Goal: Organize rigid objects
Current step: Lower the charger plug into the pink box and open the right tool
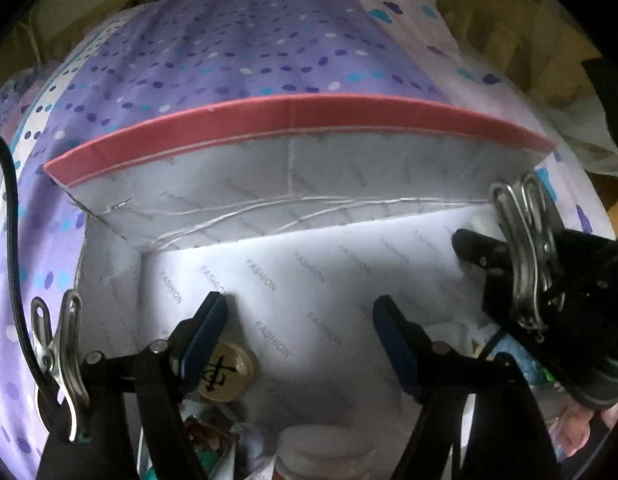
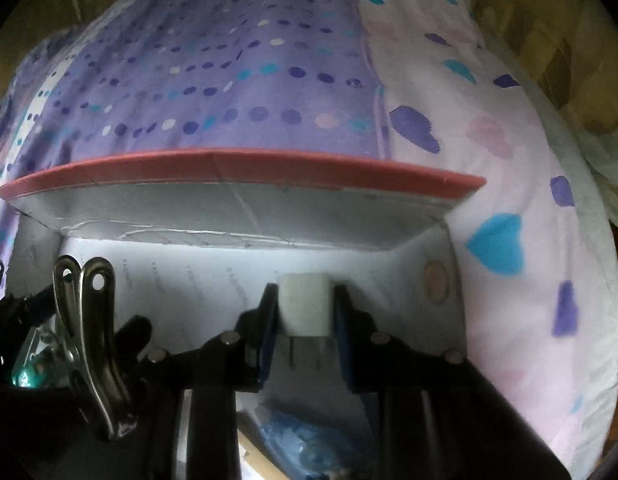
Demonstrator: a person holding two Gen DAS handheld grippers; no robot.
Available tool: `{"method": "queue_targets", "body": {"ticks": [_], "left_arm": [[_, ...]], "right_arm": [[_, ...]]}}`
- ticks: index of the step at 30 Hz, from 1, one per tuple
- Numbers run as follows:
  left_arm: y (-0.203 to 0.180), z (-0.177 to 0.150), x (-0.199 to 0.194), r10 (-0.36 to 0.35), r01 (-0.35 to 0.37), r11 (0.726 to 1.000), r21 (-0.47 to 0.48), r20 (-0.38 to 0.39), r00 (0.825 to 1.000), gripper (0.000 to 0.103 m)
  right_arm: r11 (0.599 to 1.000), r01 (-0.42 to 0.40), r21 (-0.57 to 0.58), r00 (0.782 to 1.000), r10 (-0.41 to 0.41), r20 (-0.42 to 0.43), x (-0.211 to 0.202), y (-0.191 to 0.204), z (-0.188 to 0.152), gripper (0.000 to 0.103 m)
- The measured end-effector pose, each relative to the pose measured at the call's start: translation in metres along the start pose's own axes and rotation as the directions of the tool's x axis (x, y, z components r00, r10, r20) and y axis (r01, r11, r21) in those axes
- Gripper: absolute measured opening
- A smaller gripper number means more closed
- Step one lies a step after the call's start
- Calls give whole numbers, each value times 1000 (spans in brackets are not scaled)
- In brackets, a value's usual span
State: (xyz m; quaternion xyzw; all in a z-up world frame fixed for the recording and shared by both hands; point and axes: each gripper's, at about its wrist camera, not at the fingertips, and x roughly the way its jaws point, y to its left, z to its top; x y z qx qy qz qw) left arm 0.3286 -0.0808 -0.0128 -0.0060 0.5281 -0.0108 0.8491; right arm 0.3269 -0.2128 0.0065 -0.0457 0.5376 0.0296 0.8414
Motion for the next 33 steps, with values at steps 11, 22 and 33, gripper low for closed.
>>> {"method": "queue_targets", "body": {"ticks": [11, 22, 33], "left_arm": [[-4, 0, 2, 8, -8, 1000, 8, 5, 1000, 80], [-4, 0, -1, -17, 17, 1000, 4, 32, 999, 85], [-7, -1, -4, -7, 6, 1000, 27, 52, 999, 86]], "right_arm": [[1000, -8, 12, 1000, 7, 30, -4, -8, -9, 27], [994, 27, 104, 989, -41, 139, -5, -4, -11, 35], [994, -12, 110, 975, -13, 223, -18, -3, -16, 44]]}}
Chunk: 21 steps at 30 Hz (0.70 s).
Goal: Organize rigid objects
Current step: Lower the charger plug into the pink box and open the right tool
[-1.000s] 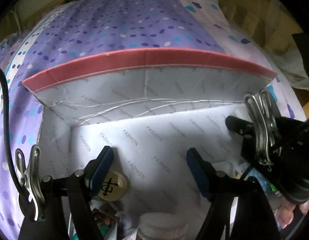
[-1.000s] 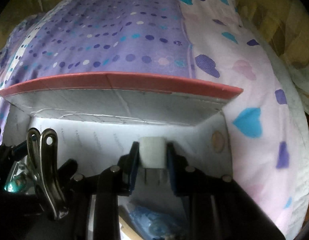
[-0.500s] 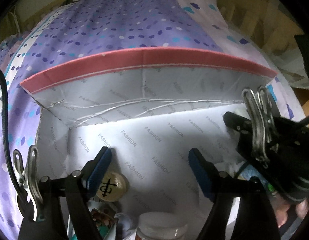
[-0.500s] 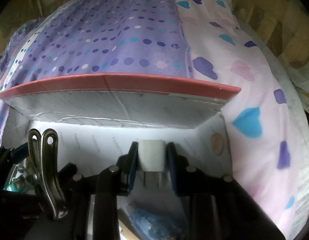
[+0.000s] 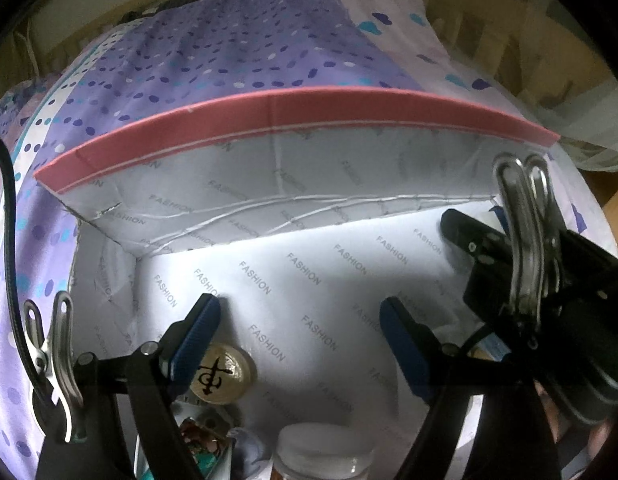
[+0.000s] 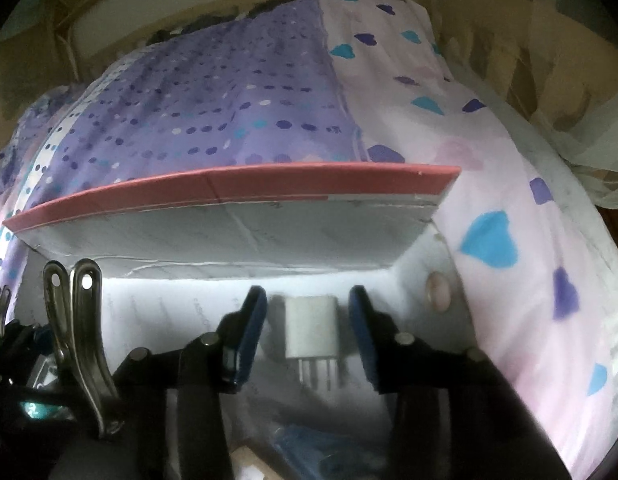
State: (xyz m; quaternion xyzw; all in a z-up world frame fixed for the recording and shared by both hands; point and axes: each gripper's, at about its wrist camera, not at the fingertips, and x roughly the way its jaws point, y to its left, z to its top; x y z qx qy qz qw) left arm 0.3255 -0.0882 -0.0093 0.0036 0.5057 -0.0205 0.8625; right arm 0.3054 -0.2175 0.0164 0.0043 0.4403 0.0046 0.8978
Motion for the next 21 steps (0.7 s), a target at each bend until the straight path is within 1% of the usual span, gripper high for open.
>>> {"method": "queue_targets", "body": {"ticks": [4, 6, 7, 8, 10, 12, 18, 21], "left_arm": [[4, 0, -3, -29, 30, 999, -17, 5, 1000, 86], [8, 1, -3, -56, 56, 998, -38, 5, 998, 87], [8, 1, -4, -67, 67, 997, -43, 9, 998, 89], [9, 1, -4, -72, 72, 996, -47, 7, 997, 89], [9, 1, -4, -67, 67, 997, -42, 6, 998, 89], [7, 1, -4, -53, 53, 998, -31, 5, 999, 89], [5, 0, -5, -35, 35, 999, -37, 7, 999, 89], [7, -3, -12, -21, 23, 997, -70, 27, 999, 89]], "right_arm": [[1000, -19, 11, 999, 19, 29, -7, -1, -1, 45], [1000, -26, 17, 998, 25, 64, -17, -2, -1, 50], [1000, 0, 16, 996, -1, 85, -22, -2, -1, 65], [999, 36, 20, 994, -38, 102, -25, -2, 0, 74], [999, -2, 45, 995, -3, 103, -29, -7, 2, 74], [998, -17, 61, 995, 12, 94, -27, -9, 2, 75], [997, -30, 76, 996, 24, 82, -23, -12, 1, 75], [997, -31, 74, 996, 24, 86, -23, -12, 0, 76]]}}
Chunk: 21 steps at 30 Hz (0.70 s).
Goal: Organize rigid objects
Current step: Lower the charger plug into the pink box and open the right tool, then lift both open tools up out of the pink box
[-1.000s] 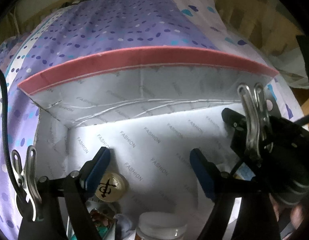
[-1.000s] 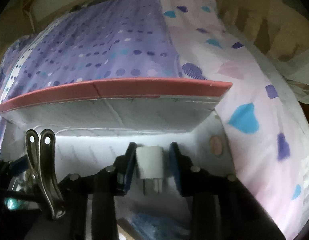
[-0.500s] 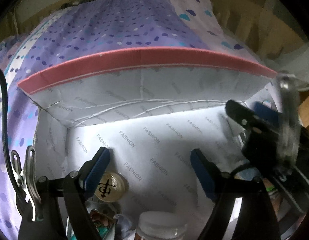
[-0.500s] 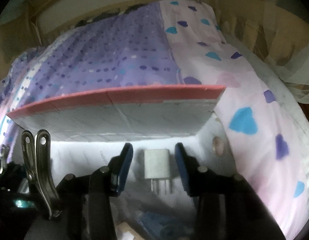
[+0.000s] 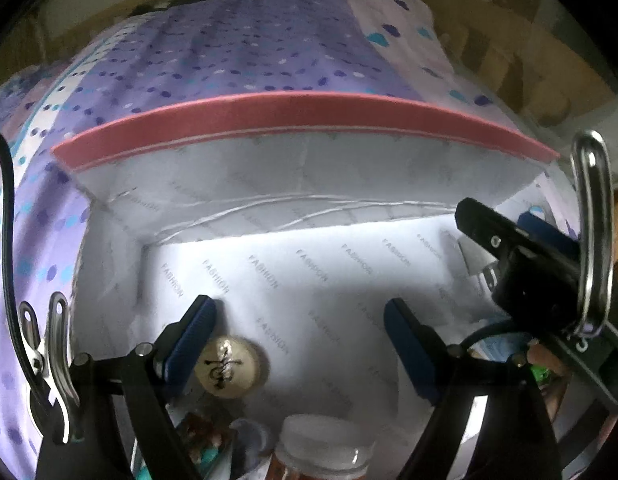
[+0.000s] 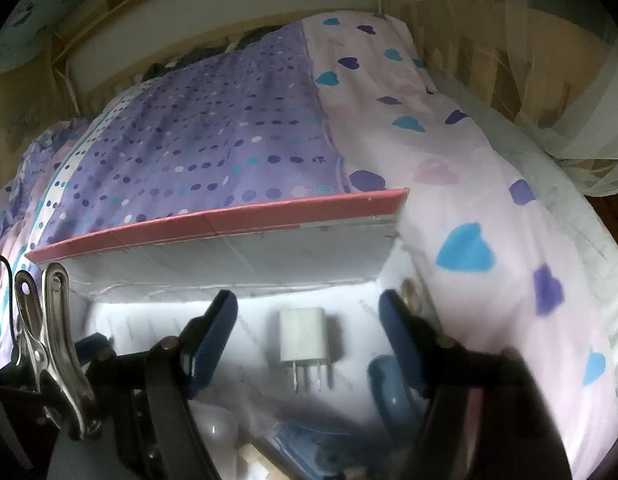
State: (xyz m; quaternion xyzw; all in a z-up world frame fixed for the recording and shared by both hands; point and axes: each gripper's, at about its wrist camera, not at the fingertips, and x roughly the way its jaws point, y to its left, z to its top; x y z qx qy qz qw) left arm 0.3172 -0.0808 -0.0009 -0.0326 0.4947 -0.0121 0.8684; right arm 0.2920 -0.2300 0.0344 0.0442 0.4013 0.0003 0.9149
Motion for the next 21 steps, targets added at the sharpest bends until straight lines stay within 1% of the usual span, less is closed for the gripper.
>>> {"method": "queue_targets", "body": {"ticks": [2, 5, 7, 10, 12, 14, 16, 19, 21], "left_arm": [[-4, -2, -5, 14, -14, 1000, 11, 22, 1000, 89], [-9, -4, -13, 48, -50, 998, 32, 76, 996, 89], [-7, -5, -14, 40, -42, 999, 12, 78, 996, 89], [-6, -4, -16, 34, -35, 999, 10, 67, 997, 91], [-7, -5, -18, 34, -35, 999, 13, 68, 997, 93], [-8, -6, -21, 45, -46, 999, 17, 83, 996, 97], [-6, -7, -23, 45, -45, 999, 6, 90, 995, 99], [0, -5, -23, 27, -26, 1000, -15, 83, 996, 102], [3, -4, -24, 37, -34, 999, -30, 90, 995, 103]], "right_arm": [[1000, -9, 5, 1000, 9, 9, 0, -1, 0, 79], [1000, -14, 18, 1000, 14, 22, -1, -2, -2, 80], [999, -21, 28, 999, 20, 32, -2, -3, -2, 80], [999, -30, 40, 999, 28, 41, -3, -4, -3, 80], [998, -34, 47, 998, 32, 46, -5, -3, -4, 80], [998, -39, 53, 998, 36, 49, -6, -4, -4, 80], [997, -46, 60, 998, 43, 55, -8, -5, -4, 80], [996, -56, 71, 997, 52, 63, -13, -7, -4, 80], [995, -57, 79, 996, 51, 69, -17, -7, -4, 81]]}}
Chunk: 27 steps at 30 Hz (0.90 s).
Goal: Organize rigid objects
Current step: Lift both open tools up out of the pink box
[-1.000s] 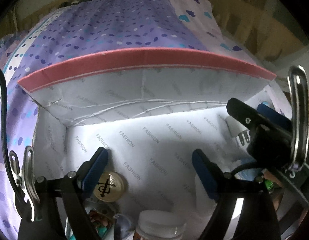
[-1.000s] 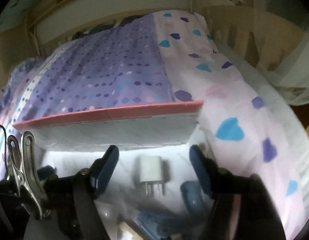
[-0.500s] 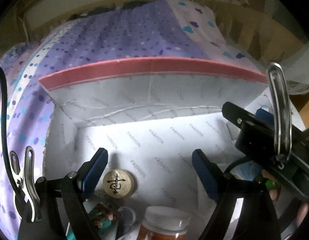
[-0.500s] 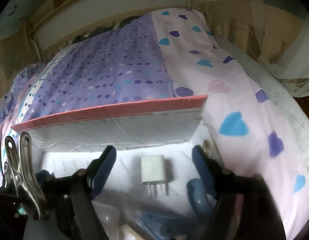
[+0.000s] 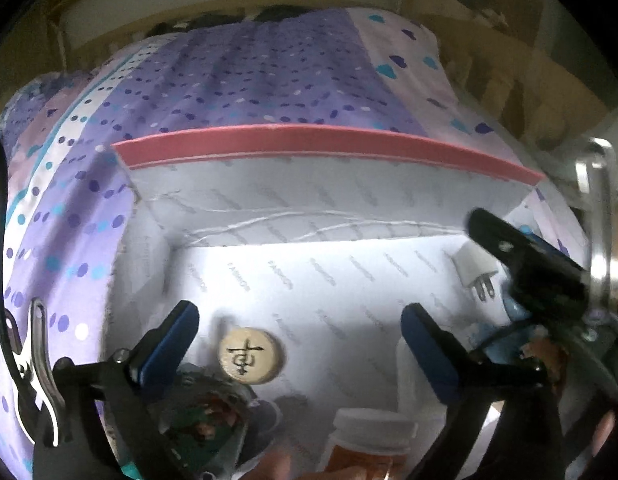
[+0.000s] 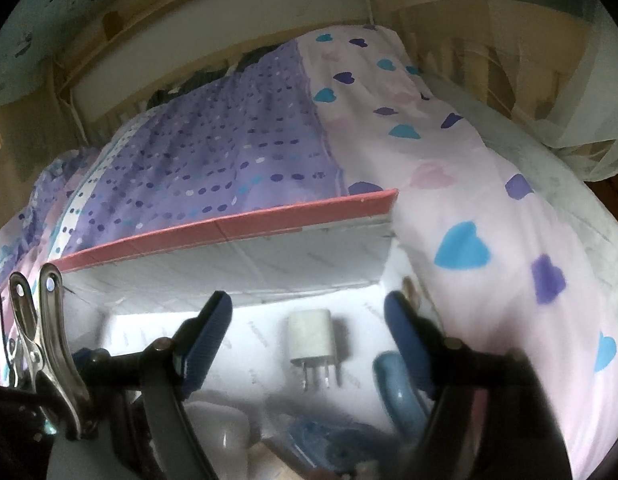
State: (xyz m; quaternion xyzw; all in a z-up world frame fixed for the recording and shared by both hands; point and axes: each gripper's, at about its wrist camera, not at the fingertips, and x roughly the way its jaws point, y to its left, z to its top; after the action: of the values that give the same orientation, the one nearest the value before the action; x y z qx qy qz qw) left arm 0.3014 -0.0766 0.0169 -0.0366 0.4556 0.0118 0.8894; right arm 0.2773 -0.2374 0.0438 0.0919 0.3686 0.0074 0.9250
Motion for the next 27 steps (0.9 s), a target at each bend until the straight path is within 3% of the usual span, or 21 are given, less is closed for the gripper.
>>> {"method": "queue_targets", "body": {"ticks": [6, 10, 12, 16, 23, 27], "left_arm": [[3, -2, -2, -9, 9, 1000, -3, 2, 1000, 103], [1, -3, -7, 27, -27, 999, 19, 38, 999, 103], [1, -3, -9, 39, -40, 999, 13, 43, 998, 103], [5, -3, -11, 51, -51, 999, -6, 45, 998, 103], [7, -4, -11, 66, -65, 998, -12, 62, 996, 103], [6, -7, -13, 35, -35, 999, 21, 27, 999, 103]], "right_arm": [[999, 48, 23, 998, -49, 33, -18, 0, -1, 86], [997, 67, 35, 996, -69, 63, -28, -2, -5, 86], [990, 137, 35, 985, -140, 104, -38, -1, -7, 88], [979, 203, 18, 965, -203, 163, -52, 0, -6, 91], [965, 264, 13, 961, -264, 79, -21, -15, -12, 92], [969, 245, 32, 966, -247, 76, -20, -21, -12, 92]]}}
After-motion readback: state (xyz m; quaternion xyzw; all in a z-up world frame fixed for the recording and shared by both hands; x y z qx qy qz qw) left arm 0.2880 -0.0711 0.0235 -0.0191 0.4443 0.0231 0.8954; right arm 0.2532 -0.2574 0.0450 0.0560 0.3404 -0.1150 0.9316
